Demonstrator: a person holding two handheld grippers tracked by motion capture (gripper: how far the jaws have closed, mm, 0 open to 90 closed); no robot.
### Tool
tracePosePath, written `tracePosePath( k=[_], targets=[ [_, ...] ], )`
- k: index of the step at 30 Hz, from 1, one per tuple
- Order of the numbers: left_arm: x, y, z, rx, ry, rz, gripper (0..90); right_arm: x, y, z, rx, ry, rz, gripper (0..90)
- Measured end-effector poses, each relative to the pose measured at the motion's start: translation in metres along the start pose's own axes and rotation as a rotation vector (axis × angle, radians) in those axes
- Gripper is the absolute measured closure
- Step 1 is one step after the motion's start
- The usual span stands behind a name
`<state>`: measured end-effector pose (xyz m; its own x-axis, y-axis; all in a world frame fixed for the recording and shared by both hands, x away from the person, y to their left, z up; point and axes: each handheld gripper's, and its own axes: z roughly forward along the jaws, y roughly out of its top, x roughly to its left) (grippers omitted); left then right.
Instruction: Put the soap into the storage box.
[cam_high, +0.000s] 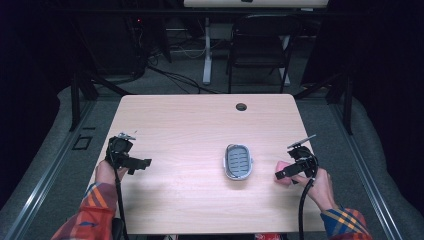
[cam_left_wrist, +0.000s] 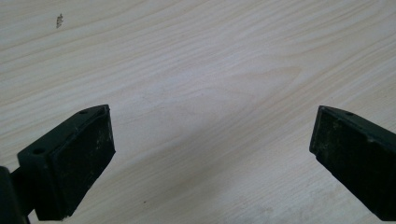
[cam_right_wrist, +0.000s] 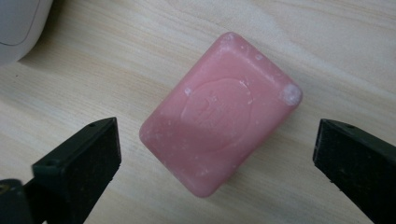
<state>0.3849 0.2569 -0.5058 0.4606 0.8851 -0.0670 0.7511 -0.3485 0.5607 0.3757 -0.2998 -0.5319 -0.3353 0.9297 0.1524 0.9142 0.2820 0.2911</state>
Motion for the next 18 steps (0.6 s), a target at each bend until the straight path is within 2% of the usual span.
tracePosePath(
  k=[2,3,5,6,8,9,11,18],
  targets=[
    [0.0,0.0,0.0,-0.001,-0.001,0.0,0.0,0.002,0.002,0.004,-0.004,-0.01,0.005,6.1],
    [0.0,0.0,0.0,0.0,-0.002,-0.002,0.0,0.002,0.004,0.004,0.009,-0.016,-0.009,7.8],
    [0.0,0.001,0.0,0.0,-0.002,0.0,0.0,0.005,0.005,0.006,-0.019,-0.026,-0.001,10.9],
    [0.0,0.001,0.0,0.0,-0.001,0.001,0.0,0.006,0.007,0.005,0.005,-0.038,-0.02,11.3],
    [-0.001,0.002,0.001,-0.001,-0.003,0.003,0.0,0.007,0.007,0.009,-0.005,-0.037,-0.01,13.2],
    [-0.002,0.002,0.001,-0.001,-0.004,0.005,0.0,0.009,0.009,0.01,0.017,-0.055,-0.022,14.6],
    [-0.002,0.003,0.002,0.005,-0.006,0.007,0.0,0.009,0.01,0.011,0.022,-0.059,-0.031,15.1],
    [-0.002,0.003,0.002,0.004,-0.007,0.007,0.0,0.011,0.011,0.012,0.032,-0.081,-0.049,24.8]
  ],
)
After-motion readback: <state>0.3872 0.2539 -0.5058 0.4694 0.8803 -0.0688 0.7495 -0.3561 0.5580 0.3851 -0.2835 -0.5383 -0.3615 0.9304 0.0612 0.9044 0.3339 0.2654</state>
